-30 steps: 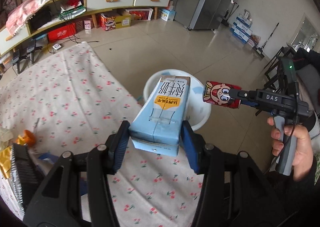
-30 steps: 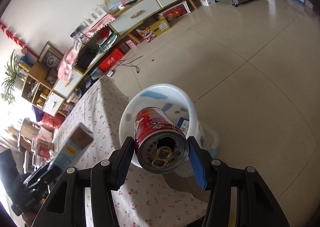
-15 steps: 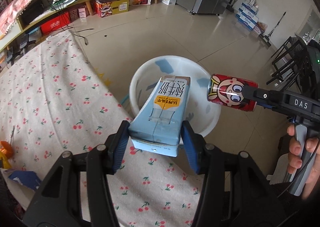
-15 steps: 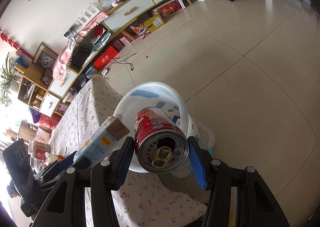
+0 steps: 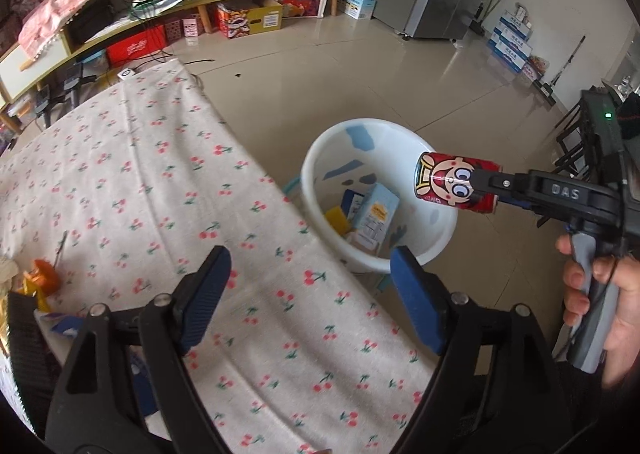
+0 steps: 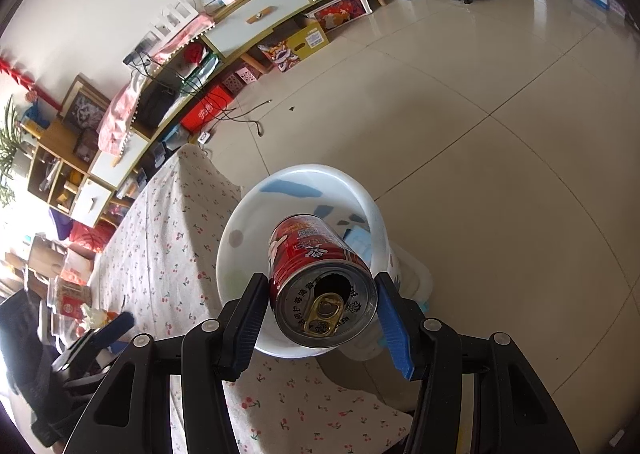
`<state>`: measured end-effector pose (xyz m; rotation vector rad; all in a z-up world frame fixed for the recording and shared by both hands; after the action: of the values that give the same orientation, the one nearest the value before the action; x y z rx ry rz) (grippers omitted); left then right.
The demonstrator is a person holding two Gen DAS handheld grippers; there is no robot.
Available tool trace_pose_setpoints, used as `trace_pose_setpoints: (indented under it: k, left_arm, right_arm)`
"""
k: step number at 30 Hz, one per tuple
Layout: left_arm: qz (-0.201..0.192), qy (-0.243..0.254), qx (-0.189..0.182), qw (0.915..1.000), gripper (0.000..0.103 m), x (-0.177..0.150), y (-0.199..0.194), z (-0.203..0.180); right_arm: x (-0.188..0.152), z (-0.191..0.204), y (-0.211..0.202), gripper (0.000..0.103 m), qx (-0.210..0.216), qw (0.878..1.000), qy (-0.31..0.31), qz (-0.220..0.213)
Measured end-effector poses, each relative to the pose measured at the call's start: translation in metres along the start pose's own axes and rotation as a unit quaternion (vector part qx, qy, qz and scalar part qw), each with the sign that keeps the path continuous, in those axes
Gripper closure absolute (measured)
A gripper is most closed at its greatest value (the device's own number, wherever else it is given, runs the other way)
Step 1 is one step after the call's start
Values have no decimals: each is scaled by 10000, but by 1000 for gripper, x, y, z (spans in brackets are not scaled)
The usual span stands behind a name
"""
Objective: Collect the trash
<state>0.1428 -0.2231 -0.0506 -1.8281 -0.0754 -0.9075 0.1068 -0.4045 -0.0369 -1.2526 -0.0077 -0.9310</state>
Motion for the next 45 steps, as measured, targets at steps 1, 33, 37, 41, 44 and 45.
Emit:
trace_pose_setpoints:
  k: [1,33,37,41,44,45]
  left_arm:
    - [-11,-36,11,10000,21,-2,-5,5]
    - [-274,-908,892,9915,12,-65,-114,162]
    - [-281,-1106,918,9892,12,-77,-121,182]
    - [-304,-1352,912,9861,12,-94,-129,200]
    - [-286,-1380,939,9856,12,-108,-132,207]
    - [-264,-1336,951,9861,12,-112,-132,207]
  right_arm:
    - [0,2,3,48,-26,10000,-14,32]
    - [-22,73,7,25,-195,9977,-643,89]
    - [-29,90,11,25,-167,9966,-796,146]
    - [-35,107,13,24,-89,9955,-926,182]
    - [-38,116,15,24,-38,9947,-1004,207]
    - [-39,119,16,24,-28,9944,-1032,222]
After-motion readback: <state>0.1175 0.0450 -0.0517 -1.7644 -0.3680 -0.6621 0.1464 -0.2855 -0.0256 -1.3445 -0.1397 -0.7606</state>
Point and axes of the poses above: each gripper's, at about its wrist camera, not at the fingertips, and y roughly the way its jaws point, z to its left, x to its top, the point moved 2 cm from there along y, roughly the way its jaws point, and after that the axes turned 7 degrees about -z, right-handed, at the moved point
